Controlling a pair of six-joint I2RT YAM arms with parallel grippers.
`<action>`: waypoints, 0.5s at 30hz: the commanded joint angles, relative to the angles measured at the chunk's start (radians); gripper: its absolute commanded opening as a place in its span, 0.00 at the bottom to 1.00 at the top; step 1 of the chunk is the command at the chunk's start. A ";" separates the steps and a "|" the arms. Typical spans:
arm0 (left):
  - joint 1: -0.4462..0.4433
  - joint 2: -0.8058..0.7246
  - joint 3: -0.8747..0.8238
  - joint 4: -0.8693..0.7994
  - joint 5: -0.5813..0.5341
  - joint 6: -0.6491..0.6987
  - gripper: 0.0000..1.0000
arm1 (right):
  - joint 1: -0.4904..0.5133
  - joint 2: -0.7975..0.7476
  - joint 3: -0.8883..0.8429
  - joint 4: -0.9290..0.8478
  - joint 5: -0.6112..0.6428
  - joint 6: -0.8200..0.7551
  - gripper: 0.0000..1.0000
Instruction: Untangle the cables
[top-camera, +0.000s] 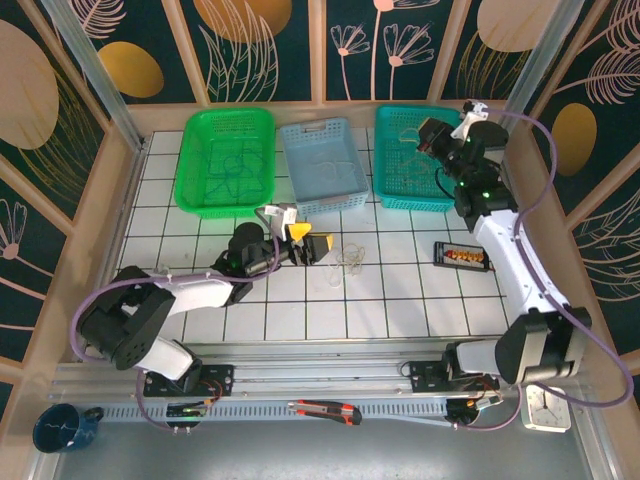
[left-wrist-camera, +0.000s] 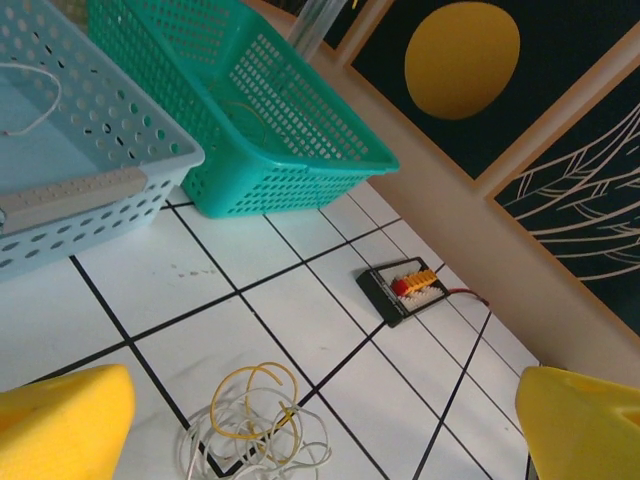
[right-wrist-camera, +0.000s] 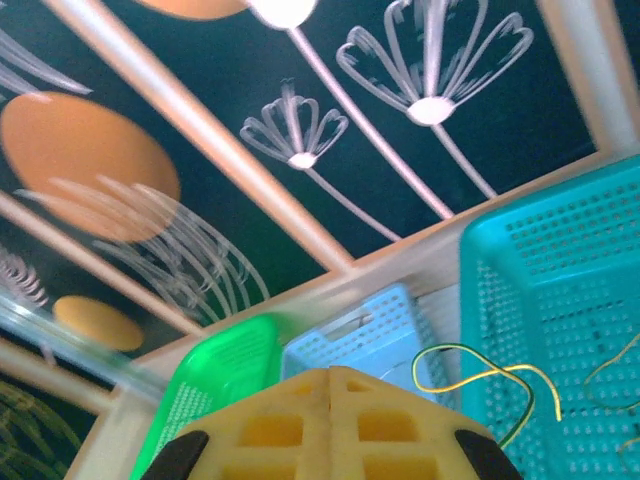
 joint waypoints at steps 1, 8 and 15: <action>-0.006 -0.053 -0.027 -0.010 -0.042 0.008 0.99 | -0.031 0.055 0.005 0.100 0.071 0.012 0.00; -0.004 -0.128 -0.046 -0.045 -0.075 0.002 0.99 | -0.068 0.207 0.042 0.159 0.117 0.017 0.00; -0.004 -0.153 -0.053 -0.050 -0.095 -0.010 0.99 | -0.097 0.397 0.165 0.142 0.081 0.009 0.06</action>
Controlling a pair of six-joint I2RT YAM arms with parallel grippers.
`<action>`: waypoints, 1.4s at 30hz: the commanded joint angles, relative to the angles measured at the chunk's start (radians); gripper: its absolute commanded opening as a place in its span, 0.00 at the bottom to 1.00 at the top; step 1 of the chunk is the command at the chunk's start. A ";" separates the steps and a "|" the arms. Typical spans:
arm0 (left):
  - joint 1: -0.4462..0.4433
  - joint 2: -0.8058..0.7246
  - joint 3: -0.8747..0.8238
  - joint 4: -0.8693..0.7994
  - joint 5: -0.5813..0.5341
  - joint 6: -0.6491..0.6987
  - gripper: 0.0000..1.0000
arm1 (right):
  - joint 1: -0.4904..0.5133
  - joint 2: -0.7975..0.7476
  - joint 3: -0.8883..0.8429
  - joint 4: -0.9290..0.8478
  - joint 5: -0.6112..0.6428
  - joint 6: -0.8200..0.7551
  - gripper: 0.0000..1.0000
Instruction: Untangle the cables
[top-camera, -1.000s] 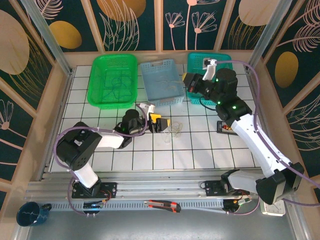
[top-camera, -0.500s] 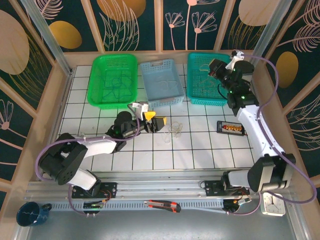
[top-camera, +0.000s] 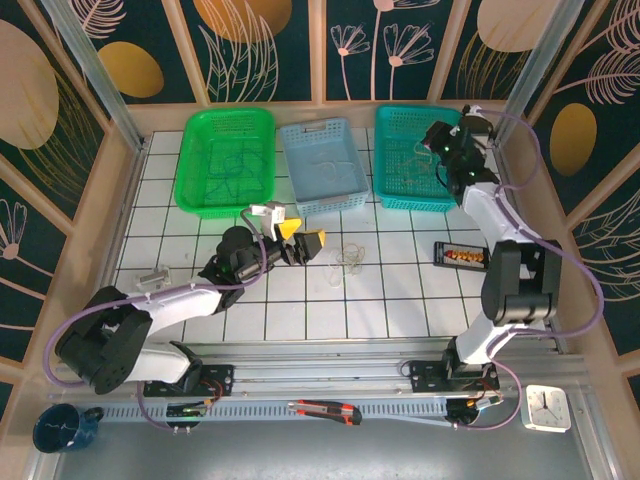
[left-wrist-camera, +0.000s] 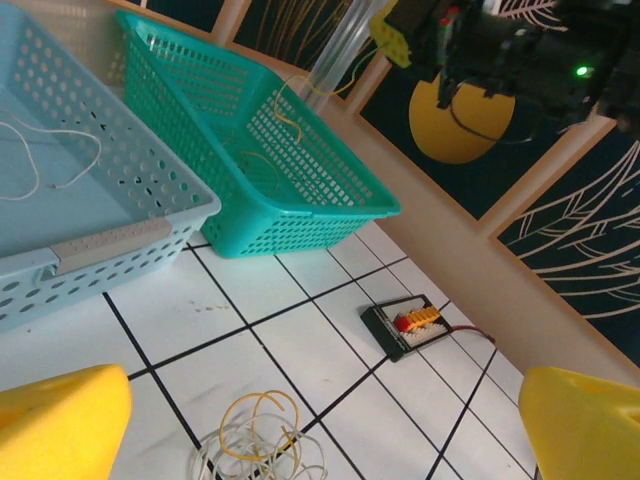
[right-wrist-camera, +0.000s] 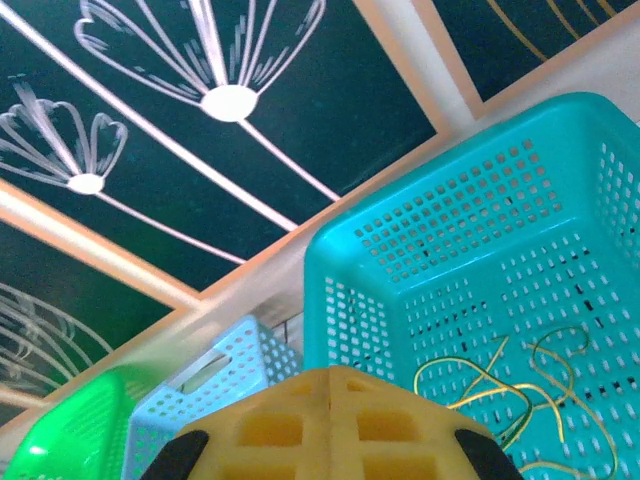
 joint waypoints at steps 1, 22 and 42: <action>-0.005 -0.015 -0.018 0.001 -0.021 -0.012 0.99 | -0.018 0.080 0.104 0.015 -0.020 -0.001 0.19; -0.005 0.018 -0.023 -0.013 -0.097 -0.057 0.99 | 0.167 -0.250 -0.265 0.002 -0.132 -0.023 0.52; -0.008 0.204 0.175 -0.418 -0.060 0.131 0.82 | 0.424 -0.504 -0.775 -0.088 -0.040 -0.005 0.48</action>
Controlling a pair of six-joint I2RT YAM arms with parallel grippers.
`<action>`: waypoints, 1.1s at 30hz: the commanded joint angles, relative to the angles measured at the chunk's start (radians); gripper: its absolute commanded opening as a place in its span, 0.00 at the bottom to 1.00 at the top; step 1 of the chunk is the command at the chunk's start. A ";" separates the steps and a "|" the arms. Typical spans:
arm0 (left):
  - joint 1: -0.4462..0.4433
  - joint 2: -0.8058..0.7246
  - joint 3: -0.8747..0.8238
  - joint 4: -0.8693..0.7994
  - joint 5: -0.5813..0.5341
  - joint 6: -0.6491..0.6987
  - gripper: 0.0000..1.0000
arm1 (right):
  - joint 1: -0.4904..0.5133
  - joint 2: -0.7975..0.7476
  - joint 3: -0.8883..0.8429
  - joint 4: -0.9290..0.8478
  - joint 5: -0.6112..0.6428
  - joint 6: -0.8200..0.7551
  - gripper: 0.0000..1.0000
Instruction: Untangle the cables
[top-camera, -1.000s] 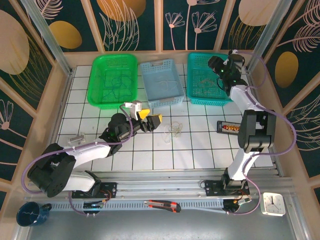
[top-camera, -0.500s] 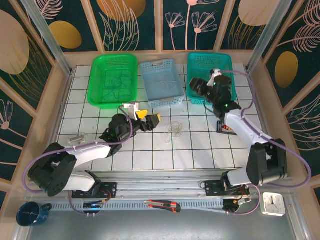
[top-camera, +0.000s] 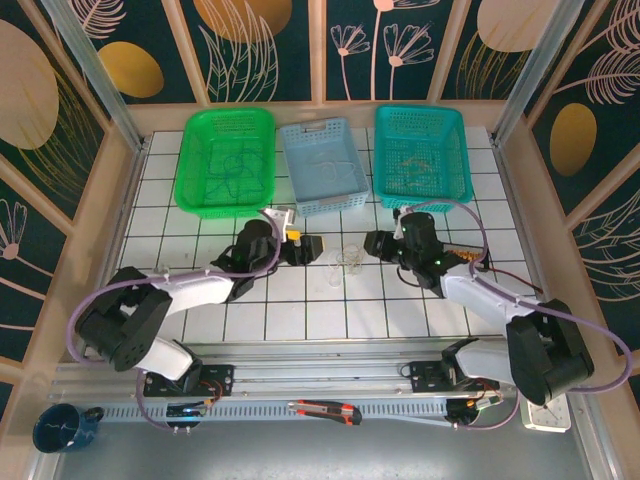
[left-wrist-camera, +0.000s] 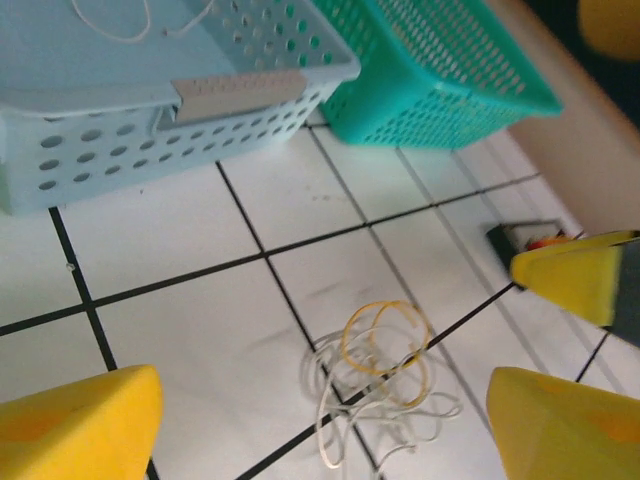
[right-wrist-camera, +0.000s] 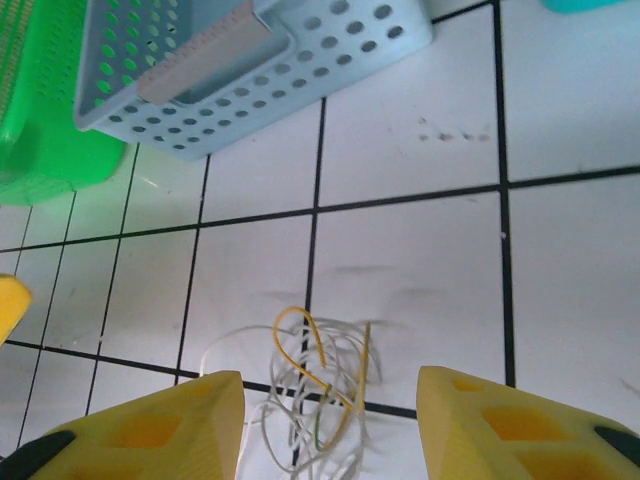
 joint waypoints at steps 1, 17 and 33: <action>-0.007 0.055 0.077 -0.152 0.015 0.093 0.82 | 0.006 -0.031 -0.029 0.019 0.018 0.028 0.48; -0.088 0.304 0.284 -0.321 -0.037 0.193 0.64 | 0.017 0.020 -0.019 0.074 -0.003 0.041 0.48; -0.088 0.375 0.321 -0.284 -0.015 0.186 0.56 | 0.026 0.115 0.034 0.129 -0.026 0.054 0.48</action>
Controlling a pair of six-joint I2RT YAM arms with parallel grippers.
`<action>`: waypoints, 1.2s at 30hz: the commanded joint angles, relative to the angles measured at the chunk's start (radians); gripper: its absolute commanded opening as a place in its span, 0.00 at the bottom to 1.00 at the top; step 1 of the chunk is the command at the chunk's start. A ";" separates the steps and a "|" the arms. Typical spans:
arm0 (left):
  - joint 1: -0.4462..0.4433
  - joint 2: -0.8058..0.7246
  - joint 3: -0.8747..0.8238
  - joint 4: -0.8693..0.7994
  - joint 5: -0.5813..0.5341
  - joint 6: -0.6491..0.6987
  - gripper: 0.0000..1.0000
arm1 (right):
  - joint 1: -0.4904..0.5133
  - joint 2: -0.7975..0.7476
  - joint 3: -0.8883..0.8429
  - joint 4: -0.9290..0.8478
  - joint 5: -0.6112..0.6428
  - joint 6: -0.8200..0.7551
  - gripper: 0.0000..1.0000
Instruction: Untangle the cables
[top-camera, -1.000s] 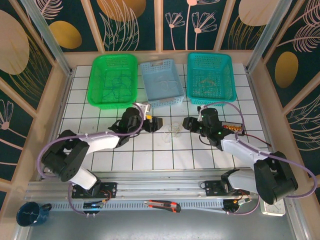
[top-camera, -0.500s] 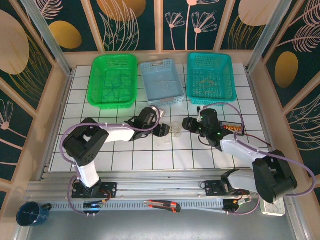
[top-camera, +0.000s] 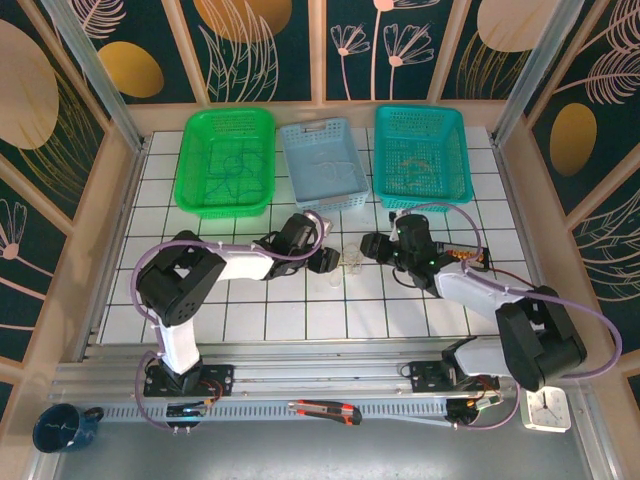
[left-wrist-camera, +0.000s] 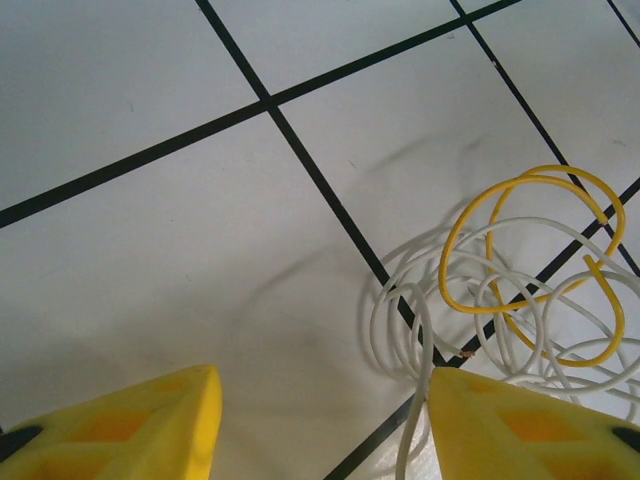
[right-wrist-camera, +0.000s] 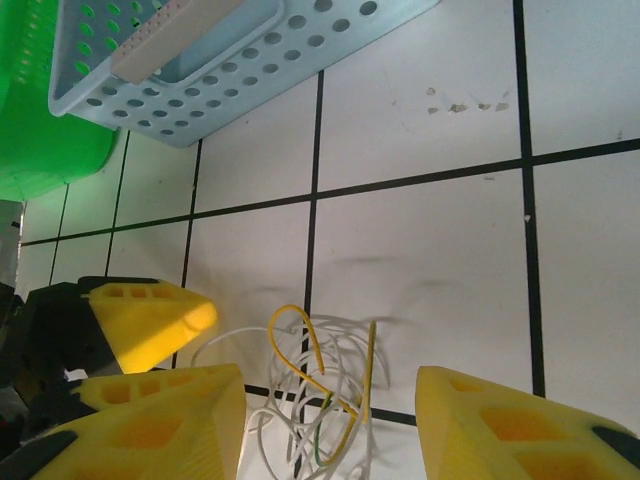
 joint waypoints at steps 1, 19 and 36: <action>-0.003 0.029 0.036 0.018 0.014 0.004 0.54 | 0.013 0.028 0.035 0.050 -0.007 0.016 0.48; -0.003 -0.118 0.056 -0.011 0.025 -0.016 0.00 | 0.048 0.264 0.050 0.223 -0.033 0.078 0.33; -0.003 -0.401 0.131 0.028 0.075 -0.116 0.00 | 0.062 0.262 -0.024 0.267 -0.022 0.114 0.00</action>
